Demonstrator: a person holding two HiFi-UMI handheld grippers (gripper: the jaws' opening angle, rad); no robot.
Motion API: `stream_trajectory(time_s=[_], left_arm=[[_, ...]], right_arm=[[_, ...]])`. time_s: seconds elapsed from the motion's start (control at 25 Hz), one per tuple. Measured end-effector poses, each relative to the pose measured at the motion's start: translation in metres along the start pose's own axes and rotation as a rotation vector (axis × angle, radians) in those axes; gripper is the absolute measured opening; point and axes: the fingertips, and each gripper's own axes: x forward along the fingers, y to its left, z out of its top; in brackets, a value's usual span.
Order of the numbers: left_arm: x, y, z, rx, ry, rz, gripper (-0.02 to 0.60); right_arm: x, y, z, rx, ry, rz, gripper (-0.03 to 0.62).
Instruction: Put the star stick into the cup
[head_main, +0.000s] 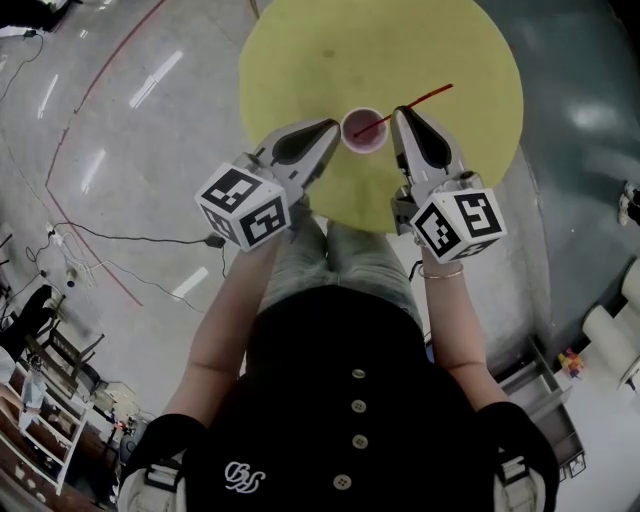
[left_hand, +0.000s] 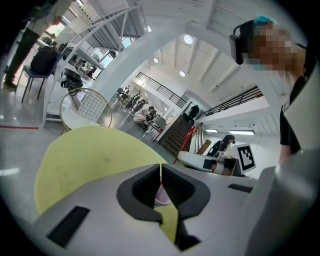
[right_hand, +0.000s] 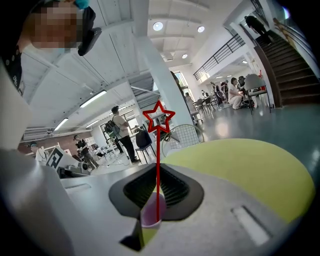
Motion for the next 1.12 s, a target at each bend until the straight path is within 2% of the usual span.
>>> stream_trajectory(time_s=[0.8,1.12], left_arm=[[0.003,0.008,-0.007,-0.011,0.009,0.017,0.018],[0.003,0.006,-0.008,-0.002,0.016,0.021,0.018]], right_arm=[[0.008,-0.02,-0.009,0.017,0.019,-0.06,0.02],[0.008,-0.025,-0.006,0.019,0.019,-0.061,0.044]])
